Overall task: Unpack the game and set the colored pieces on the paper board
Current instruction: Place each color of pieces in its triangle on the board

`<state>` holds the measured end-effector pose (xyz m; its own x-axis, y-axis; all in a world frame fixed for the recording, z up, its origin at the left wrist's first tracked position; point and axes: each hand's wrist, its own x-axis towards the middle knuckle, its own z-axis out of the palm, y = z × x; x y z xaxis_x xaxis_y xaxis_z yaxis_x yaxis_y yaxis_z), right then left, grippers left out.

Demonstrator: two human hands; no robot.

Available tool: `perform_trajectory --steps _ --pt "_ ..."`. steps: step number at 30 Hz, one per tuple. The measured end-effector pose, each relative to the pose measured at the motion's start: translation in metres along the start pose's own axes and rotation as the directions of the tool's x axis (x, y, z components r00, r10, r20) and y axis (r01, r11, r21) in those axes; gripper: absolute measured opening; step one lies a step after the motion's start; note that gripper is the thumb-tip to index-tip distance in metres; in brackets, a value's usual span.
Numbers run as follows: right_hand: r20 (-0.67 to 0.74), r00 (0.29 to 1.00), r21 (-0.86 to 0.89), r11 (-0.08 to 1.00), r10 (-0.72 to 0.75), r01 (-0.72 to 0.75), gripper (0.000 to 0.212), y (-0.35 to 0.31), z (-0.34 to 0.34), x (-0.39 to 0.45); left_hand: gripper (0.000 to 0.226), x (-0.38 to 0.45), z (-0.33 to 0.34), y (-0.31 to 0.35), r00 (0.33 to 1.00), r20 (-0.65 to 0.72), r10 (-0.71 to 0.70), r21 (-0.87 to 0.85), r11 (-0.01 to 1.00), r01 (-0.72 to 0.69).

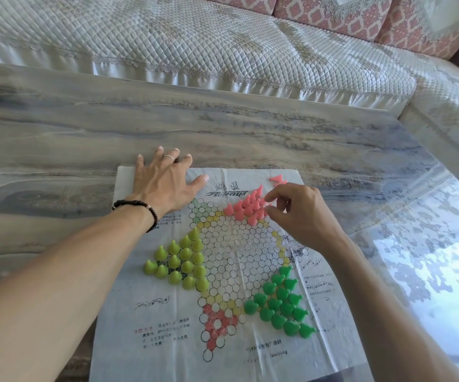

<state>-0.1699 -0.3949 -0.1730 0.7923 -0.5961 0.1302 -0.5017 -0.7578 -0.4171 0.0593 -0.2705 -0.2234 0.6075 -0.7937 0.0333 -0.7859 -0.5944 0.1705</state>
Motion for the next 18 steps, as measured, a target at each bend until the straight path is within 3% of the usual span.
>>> perform_trajectory --steps 6,18 --pt "-0.092 0.994 -0.069 0.996 0.055 -0.062 0.016 0.023 -0.006 0.012 0.072 0.001 0.000 0.001 1.000 -0.001 -0.005 -0.004 1.000 0.005" --pt "0.001 0.999 -0.096 0.994 0.047 -0.046 0.040 0.031 0.009 0.020 0.073 0.000 0.000 0.000 1.000 0.005 -0.006 -0.002 1.000 0.007"
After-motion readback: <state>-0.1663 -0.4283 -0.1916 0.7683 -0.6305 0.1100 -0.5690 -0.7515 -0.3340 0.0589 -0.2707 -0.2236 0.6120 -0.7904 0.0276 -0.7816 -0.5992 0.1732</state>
